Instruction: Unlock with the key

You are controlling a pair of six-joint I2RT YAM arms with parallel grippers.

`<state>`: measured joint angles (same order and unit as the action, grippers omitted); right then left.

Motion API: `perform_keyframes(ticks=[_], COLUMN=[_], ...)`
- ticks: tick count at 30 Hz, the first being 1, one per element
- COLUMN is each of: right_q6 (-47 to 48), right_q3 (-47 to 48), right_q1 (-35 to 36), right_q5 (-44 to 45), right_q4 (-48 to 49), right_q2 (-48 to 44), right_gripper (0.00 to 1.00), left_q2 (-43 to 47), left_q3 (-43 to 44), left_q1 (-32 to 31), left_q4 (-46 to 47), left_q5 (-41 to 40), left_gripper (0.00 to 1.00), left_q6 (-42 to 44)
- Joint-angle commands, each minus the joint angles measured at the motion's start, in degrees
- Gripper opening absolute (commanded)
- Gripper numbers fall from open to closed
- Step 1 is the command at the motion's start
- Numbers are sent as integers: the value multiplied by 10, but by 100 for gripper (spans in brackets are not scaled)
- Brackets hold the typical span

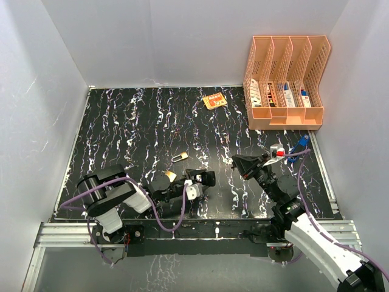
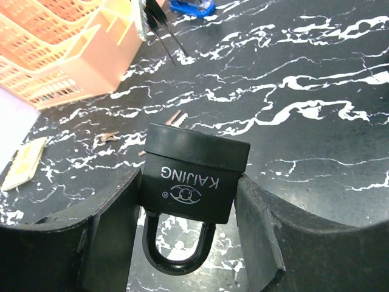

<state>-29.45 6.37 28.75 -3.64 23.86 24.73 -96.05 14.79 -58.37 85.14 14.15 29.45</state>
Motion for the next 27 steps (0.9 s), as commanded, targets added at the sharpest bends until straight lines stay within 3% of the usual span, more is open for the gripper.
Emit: perform_keyframes(ticks=[1, 11, 16, 22, 27], right_q6=[34, 27, 20, 6, 7], right_q3=[-9, -18, -18, -19, -11], right_q1=[-1, 1, 4, 8, 19], right_q5=[-23, -61, -51, -35, -24], right_q4=[50, 84, 94, 130, 141], right_q2=[0, 30, 30, 46, 59], right_gripper=[0, 0, 0, 0, 0], left_q2=[11, 26, 45, 1, -22], left_q3=[23, 32, 54, 57, 72], left_q1=[-5, -6, -17, -54, -78], left_q4=[164, 140, 96, 171, 172], left_q5=[1, -23, -81, -149, -187], left_gripper=[0, 0, 0, 0, 0], left_q6=[29, 12, -37, -43, -36])
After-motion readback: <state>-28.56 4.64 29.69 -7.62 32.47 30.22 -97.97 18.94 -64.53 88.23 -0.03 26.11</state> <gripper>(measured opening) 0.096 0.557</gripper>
